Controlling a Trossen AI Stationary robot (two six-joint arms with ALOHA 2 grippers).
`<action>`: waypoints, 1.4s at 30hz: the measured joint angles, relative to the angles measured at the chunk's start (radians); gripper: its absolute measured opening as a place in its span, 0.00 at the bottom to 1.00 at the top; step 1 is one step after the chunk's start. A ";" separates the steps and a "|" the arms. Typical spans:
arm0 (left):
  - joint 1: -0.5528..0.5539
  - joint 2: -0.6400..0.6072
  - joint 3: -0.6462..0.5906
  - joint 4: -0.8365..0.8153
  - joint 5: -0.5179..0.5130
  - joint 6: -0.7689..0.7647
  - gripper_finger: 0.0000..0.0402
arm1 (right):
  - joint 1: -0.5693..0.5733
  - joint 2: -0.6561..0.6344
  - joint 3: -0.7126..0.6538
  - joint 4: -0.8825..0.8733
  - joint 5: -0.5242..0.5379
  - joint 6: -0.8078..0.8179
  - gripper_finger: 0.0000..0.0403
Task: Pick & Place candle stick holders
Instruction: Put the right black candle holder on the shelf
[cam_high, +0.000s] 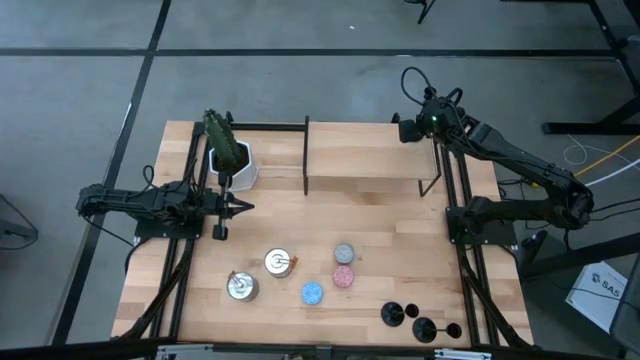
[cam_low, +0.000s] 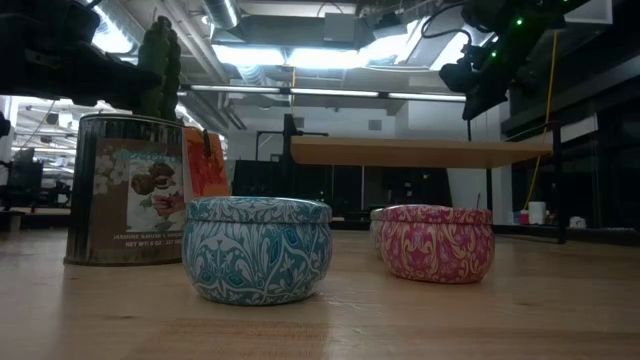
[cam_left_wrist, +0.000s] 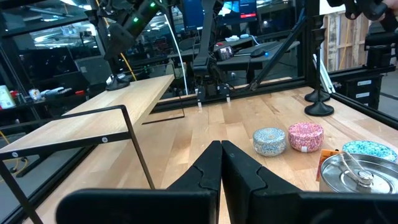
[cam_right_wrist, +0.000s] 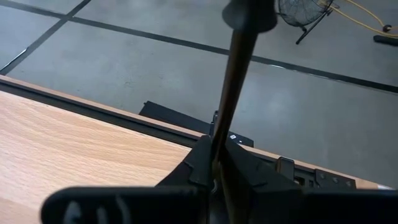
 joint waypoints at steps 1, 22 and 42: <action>0.000 0.000 0.000 0.000 0.000 0.000 0.01 | 0.000 0.000 0.000 -0.001 0.000 0.000 0.06; 0.000 0.000 0.000 0.000 0.000 0.000 0.01 | 0.000 -0.013 0.000 -0.061 -0.070 -0.003 0.33; 0.000 0.000 0.000 0.000 0.000 0.000 0.01 | 0.088 -0.174 0.000 -0.218 -0.303 0.081 0.50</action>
